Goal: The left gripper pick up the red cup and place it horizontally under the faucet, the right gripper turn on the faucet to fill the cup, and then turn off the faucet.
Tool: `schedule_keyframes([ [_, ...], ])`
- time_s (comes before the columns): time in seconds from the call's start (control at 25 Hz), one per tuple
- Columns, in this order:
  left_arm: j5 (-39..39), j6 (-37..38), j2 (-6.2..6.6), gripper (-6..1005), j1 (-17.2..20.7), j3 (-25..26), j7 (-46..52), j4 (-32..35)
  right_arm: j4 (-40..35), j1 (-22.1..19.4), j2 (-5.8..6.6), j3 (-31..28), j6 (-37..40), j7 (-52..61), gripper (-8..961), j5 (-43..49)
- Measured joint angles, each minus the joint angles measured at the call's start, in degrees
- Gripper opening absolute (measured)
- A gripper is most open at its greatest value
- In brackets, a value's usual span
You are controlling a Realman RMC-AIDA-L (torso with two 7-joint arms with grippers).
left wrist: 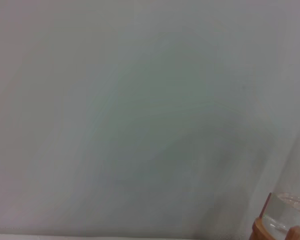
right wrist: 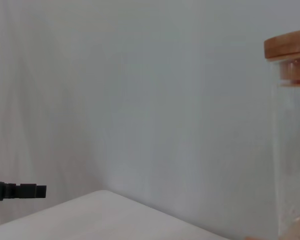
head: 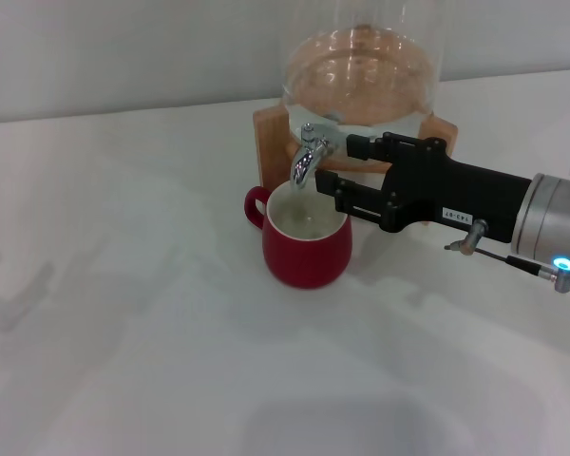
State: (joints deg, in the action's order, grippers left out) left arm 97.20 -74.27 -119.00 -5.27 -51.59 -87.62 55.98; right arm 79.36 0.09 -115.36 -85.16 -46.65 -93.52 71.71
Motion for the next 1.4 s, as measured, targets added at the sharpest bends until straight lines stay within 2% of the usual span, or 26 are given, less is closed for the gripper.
schedule_keyframes([
  [0.24, 0.0, 0.0, 0.0, 879, 0.1, 0.1, -0.1, 0.0, 0.0, -0.2, 0.22, -0.7, -2.2, 0.0, 631, -1.3],
  [0.56, 0.0, 0.5, 0.09, 879, 0.0, 1.0, -0.3, -0.2, 0.8, -3.1, 0.24, -5.1, -7.5, 0.1, 631, -2.8],
  [0.92, 0.0, 0.5, 0.09, 879, -0.6, 1.6, 0.0, -0.3, -0.4, -5.8, 0.14, -15.6, -12.9, 0.6, 631, -4.5],
  [1.4, 0.4, -1.2, 0.01, 879, 1.1, 2.3, 2.8, -0.6, -6.0, -4.6, 0.05, -28.6, -13.7, 0.1, 631, -4.9],
])
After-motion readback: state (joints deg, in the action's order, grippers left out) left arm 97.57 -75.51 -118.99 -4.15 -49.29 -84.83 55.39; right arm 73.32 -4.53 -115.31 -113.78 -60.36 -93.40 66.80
